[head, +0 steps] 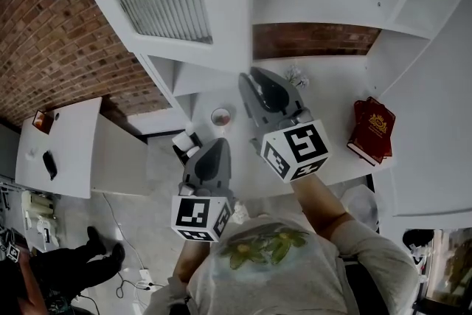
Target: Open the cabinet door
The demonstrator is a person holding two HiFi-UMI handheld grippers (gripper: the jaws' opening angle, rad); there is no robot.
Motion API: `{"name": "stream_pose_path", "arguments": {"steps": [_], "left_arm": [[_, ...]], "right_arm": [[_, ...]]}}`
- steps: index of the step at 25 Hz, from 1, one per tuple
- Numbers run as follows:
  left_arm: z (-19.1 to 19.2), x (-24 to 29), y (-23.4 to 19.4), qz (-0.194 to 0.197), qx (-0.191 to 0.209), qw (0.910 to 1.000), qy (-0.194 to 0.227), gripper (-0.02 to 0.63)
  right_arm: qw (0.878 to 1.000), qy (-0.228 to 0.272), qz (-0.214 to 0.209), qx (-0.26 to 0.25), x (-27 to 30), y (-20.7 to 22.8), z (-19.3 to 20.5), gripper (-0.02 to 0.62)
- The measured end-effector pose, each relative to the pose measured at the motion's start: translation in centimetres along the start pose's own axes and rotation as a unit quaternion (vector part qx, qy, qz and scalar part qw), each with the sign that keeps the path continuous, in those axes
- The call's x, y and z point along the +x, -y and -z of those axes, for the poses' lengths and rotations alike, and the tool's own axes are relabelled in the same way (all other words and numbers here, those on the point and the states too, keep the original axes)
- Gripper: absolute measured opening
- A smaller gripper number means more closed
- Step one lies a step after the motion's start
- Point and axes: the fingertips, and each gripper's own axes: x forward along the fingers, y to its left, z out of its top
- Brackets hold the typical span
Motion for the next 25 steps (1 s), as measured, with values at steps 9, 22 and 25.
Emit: {"name": "stream_pose_path", "arguments": {"steps": [9, 22, 25], "left_arm": [[0.1, -0.9, -0.3, -0.018, -0.002, 0.9998, 0.003, 0.009], [0.5, -2.2, -0.3, -0.042, -0.006, 0.9991, 0.003, 0.009], [0.5, -2.7, -0.3, -0.051, -0.008, 0.9987, 0.004, 0.009]], "right_arm": [[1.000, 0.003, -0.005, -0.018, -0.9, -1.1, -0.1, 0.083], [0.999, 0.003, -0.026, -0.045, -2.1, -3.3, -0.2, 0.075], [0.998, 0.004, -0.033, -0.044, -2.4, -3.9, -0.3, 0.074]]}}
